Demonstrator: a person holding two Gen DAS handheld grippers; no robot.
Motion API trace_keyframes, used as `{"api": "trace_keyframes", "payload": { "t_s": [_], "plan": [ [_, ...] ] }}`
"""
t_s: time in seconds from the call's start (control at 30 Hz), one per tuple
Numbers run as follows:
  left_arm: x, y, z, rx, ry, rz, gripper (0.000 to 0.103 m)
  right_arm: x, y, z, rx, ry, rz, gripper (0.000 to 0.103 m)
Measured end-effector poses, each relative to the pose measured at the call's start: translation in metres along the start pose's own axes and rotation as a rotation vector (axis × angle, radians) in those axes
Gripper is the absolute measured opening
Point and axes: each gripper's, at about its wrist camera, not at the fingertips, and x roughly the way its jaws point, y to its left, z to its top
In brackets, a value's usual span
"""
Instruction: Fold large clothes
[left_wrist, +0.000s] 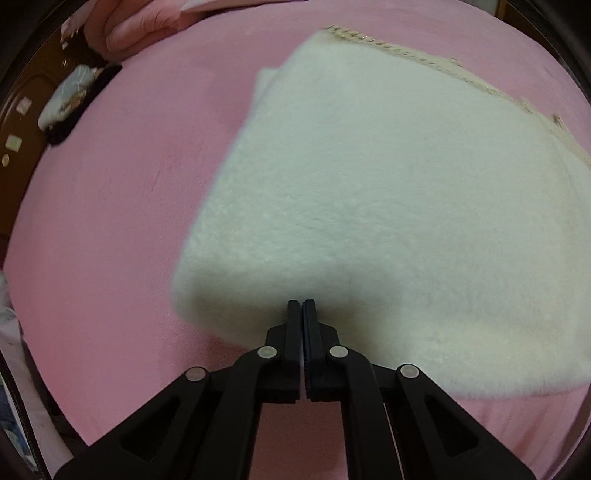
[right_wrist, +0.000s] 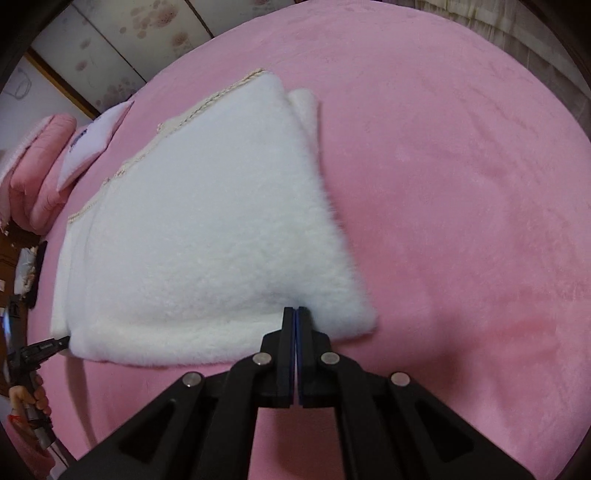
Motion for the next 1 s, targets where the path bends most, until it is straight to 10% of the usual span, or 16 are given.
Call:
{"api": "trace_keyframes", "payload": {
  "t_s": [0.23, 0.4, 0.67, 1.0],
  "plan": [
    [-0.031, -0.056, -0.028, 0.079, 0.039, -0.386, 0.002, 0.025, 0.106, -0.018, -0.109, 0.067, 0.348, 0.001],
    [-0.028, -0.086, -0.027, 0.112, 0.069, -0.537, 0.002, 0.049, 0.138, -0.014, -0.141, 0.127, 0.412, 0.002],
    [-0.005, -0.102, 0.017, 0.018, 0.094, -0.712, 0.007, 0.078, 0.139, 0.022, -0.149, 0.139, 0.453, 0.001],
    [0.021, -0.138, 0.063, -0.032, 0.087, -0.726, 0.009, 0.117, 0.162, 0.072, -0.175, 0.112, 0.479, 0.000]
  ]
}}
